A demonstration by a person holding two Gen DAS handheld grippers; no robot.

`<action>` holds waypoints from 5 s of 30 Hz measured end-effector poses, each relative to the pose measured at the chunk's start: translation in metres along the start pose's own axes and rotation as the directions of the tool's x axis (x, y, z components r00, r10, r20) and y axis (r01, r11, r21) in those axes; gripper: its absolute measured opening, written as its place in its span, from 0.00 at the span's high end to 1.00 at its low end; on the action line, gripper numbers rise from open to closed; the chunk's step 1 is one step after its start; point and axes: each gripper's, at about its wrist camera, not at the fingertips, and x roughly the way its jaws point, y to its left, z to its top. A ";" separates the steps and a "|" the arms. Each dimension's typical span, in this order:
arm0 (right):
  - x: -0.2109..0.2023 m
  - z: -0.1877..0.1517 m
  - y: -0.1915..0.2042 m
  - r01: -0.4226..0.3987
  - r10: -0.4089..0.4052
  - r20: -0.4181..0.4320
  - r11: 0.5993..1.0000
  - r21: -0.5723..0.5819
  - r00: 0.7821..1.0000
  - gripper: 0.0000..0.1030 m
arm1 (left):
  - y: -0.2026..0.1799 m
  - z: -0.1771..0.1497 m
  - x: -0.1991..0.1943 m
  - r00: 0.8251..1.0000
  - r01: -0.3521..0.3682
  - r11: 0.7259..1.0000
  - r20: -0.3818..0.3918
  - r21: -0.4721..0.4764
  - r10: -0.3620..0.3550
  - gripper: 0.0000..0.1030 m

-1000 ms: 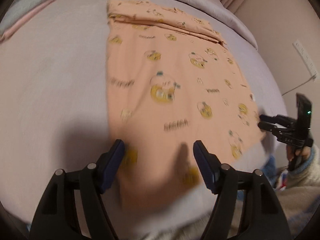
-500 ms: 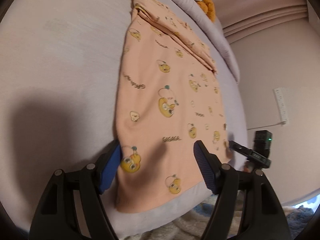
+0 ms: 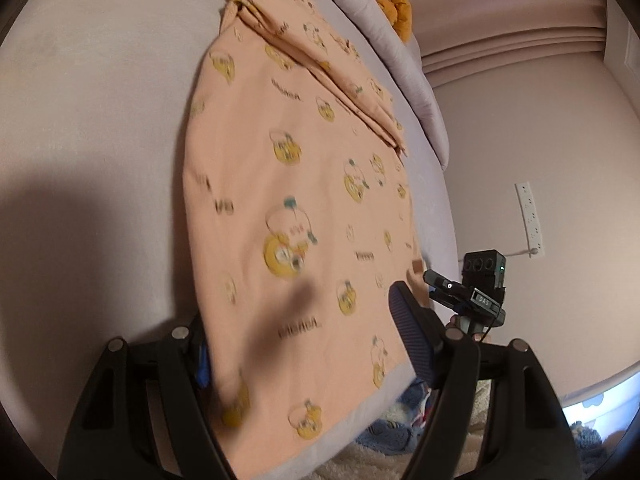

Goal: Fold small clothes

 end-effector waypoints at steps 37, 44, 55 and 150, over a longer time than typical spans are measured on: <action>-0.016 0.059 0.058 -0.262 0.282 0.132 0.953 -0.150 0.950 0.89 | -0.039 0.068 -0.029 0.967 0.199 0.973 0.140 0.118 -0.214 0.95; -0.003 0.140 0.074 -0.214 0.255 0.240 0.960 -0.183 0.937 0.89 | -0.036 0.155 -0.026 0.943 0.204 0.971 0.243 0.124 -0.229 0.95; 0.061 0.233 0.030 -0.118 0.125 0.216 0.992 -0.045 0.968 0.89 | 0.029 0.242 0.019 0.967 0.101 0.991 0.243 -0.085 -0.078 0.95; 0.053 0.113 0.043 0.497 -0.427 0.292 0.835 -0.237 0.856 0.83 | -0.016 0.149 0.037 0.964 -0.248 0.952 0.141 0.181 0.225 0.51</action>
